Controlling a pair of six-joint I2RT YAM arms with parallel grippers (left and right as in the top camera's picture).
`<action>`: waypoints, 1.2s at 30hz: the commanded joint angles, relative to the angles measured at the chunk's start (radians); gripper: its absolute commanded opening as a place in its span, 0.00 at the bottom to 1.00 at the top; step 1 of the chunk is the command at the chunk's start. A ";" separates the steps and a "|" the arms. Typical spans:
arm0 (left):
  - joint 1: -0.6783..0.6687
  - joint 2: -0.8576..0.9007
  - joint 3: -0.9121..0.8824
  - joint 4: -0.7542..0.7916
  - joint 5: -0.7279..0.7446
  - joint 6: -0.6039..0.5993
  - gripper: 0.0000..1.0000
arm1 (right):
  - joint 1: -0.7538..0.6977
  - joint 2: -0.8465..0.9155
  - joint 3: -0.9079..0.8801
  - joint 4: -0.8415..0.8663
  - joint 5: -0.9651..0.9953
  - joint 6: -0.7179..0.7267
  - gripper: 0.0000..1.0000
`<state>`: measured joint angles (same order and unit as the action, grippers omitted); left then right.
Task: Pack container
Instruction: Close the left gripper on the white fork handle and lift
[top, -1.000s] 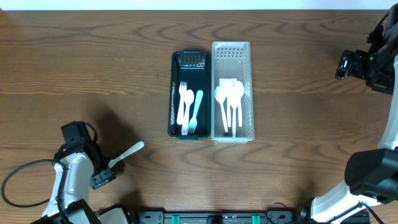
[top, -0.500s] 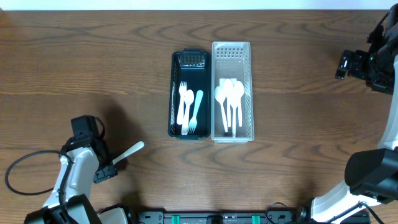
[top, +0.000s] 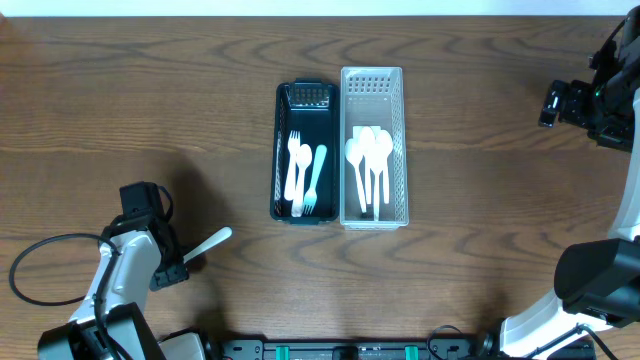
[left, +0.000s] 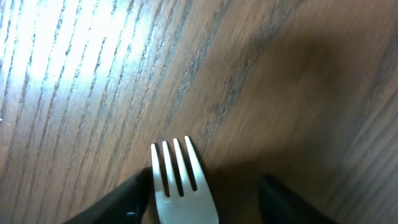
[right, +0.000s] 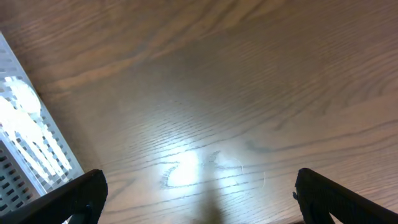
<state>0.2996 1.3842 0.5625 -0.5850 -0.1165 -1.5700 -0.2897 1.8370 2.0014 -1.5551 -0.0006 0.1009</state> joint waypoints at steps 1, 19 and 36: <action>-0.005 0.068 -0.059 0.060 0.082 -0.021 0.56 | 0.002 0.003 -0.003 -0.001 -0.007 -0.009 0.99; -0.005 0.068 -0.059 0.114 0.082 -0.020 0.28 | 0.002 0.003 -0.003 -0.002 -0.007 -0.009 0.99; -0.005 0.067 -0.056 0.146 0.086 -0.019 0.06 | 0.002 0.003 -0.003 0.000 -0.007 -0.009 0.99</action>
<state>0.2981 1.3987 0.5571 -0.4294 -0.0849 -1.5772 -0.2897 1.8370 2.0014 -1.5543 -0.0040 0.1009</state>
